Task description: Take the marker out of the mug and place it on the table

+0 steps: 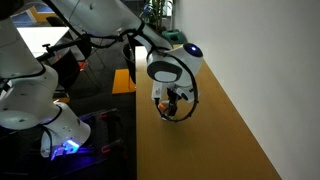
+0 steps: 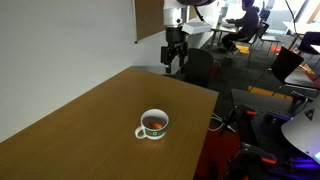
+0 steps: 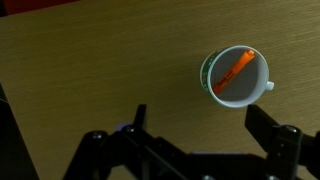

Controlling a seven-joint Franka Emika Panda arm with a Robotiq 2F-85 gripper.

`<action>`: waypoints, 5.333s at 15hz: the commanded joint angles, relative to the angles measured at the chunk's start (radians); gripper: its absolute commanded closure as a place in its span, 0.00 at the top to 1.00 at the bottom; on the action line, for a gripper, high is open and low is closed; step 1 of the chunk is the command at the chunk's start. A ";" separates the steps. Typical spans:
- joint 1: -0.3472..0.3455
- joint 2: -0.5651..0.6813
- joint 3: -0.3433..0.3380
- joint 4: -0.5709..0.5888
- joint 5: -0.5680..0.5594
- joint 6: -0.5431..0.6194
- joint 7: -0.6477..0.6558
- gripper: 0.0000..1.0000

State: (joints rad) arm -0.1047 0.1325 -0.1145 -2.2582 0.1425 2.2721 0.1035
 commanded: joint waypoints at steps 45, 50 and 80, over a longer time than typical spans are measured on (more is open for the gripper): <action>0.047 0.518 0.141 0.264 0.262 0.155 0.060 0.58; 0.049 0.551 0.138 0.294 0.260 0.113 0.074 0.54; 0.121 0.418 0.132 0.236 0.221 0.012 0.124 0.05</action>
State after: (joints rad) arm -0.0116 0.6385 0.0246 -1.9565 0.3932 2.2724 0.1859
